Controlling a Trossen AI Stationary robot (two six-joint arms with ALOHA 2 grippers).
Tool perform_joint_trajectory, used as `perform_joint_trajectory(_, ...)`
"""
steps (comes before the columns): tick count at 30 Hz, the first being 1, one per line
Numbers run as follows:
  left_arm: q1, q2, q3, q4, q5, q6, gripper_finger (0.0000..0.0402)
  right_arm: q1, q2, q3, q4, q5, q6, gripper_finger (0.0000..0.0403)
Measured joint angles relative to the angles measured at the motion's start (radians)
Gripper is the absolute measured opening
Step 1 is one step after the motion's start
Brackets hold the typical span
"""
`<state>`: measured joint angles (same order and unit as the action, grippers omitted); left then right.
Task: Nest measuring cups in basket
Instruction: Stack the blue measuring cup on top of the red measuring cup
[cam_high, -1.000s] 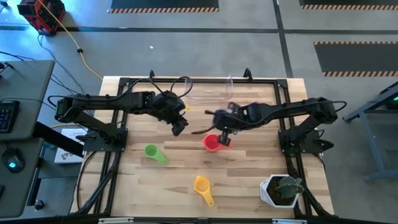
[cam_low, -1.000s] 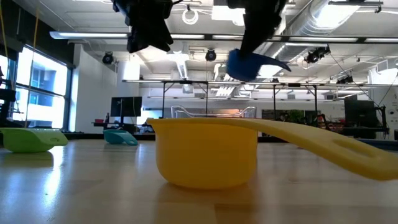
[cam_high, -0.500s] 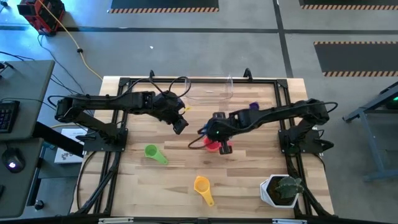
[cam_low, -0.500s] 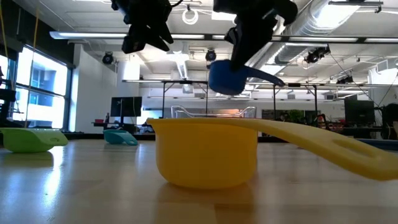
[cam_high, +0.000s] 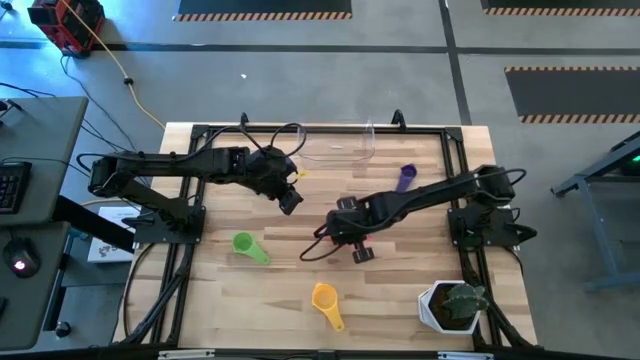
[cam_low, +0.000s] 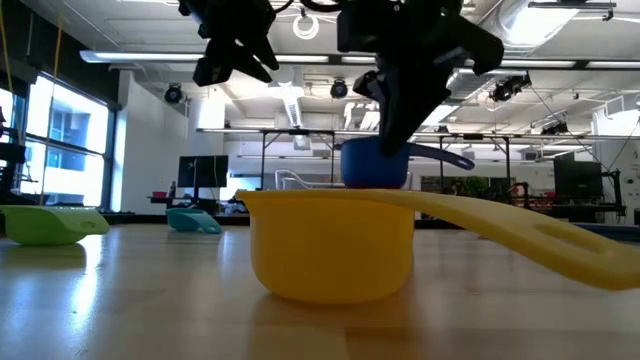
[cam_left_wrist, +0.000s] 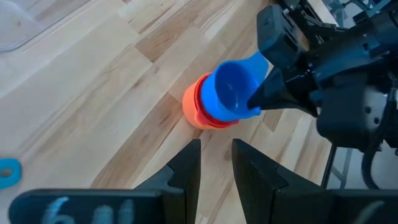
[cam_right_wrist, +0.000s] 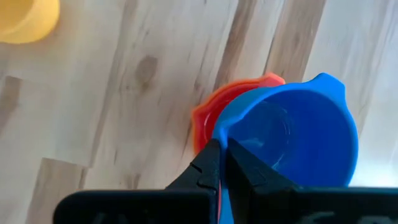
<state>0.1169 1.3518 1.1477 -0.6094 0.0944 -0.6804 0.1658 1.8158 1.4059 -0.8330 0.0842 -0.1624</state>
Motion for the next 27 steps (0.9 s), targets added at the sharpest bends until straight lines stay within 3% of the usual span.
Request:
perform_joint_trajectory(10, 0.0, 0.0, 0.0, 0.0, 0.0, 0.0, 0.0081, 0.0, 0.006, 0.0, -0.001, 0.006, 0.004, 0.0005)
perform_joint_trajectory(27, 0.0, 0.0, 0.0, 0.0, -0.001, 0.0, 0.0081, 0.0, 0.006, 0.0, -0.001, 0.017, 0.002, 0.0067)
